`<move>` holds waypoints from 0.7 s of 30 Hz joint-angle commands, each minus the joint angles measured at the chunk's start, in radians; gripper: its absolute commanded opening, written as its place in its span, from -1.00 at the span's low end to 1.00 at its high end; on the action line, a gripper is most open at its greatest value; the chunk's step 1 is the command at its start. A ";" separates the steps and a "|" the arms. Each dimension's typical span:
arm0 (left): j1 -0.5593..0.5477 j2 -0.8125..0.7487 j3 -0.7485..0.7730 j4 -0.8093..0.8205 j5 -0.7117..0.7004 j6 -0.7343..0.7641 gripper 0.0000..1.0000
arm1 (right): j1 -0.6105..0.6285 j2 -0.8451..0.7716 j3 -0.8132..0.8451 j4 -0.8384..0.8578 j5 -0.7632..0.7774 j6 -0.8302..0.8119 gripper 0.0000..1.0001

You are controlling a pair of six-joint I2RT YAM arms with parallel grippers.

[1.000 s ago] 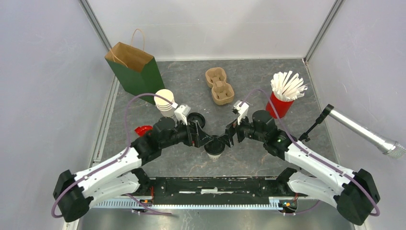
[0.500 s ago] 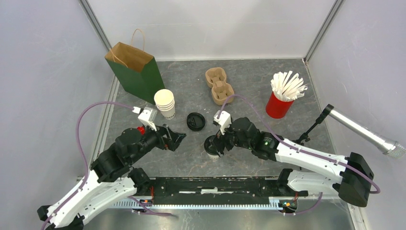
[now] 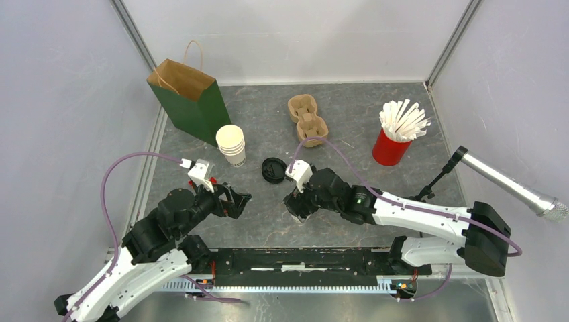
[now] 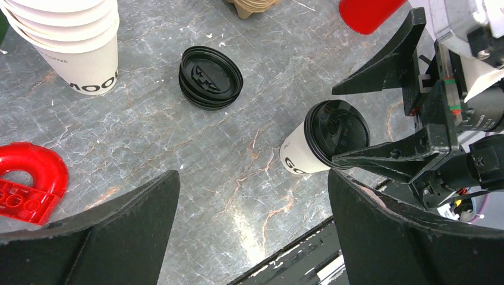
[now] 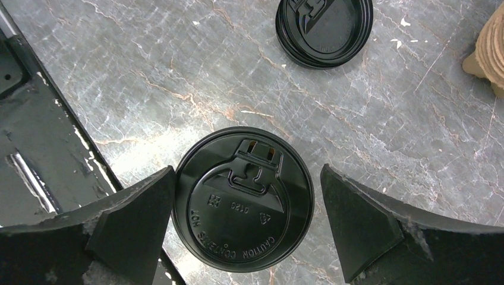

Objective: Pack the takeout coffee

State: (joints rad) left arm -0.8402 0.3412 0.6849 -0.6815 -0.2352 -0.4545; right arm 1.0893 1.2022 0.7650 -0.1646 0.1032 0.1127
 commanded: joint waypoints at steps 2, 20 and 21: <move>-0.005 -0.008 0.002 0.007 -0.023 0.047 1.00 | 0.014 0.020 0.053 -0.009 0.072 -0.021 0.96; -0.005 -0.011 -0.001 0.002 -0.043 0.042 1.00 | -0.099 -0.058 -0.023 -0.069 0.195 -0.039 0.75; -0.005 -0.011 -0.002 0.002 -0.045 0.042 1.00 | -0.129 -0.069 -0.035 -0.070 0.192 -0.043 0.76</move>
State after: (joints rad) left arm -0.8402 0.3393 0.6849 -0.6872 -0.2592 -0.4534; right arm 1.0477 1.1851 0.7666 -0.2111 0.2485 0.0910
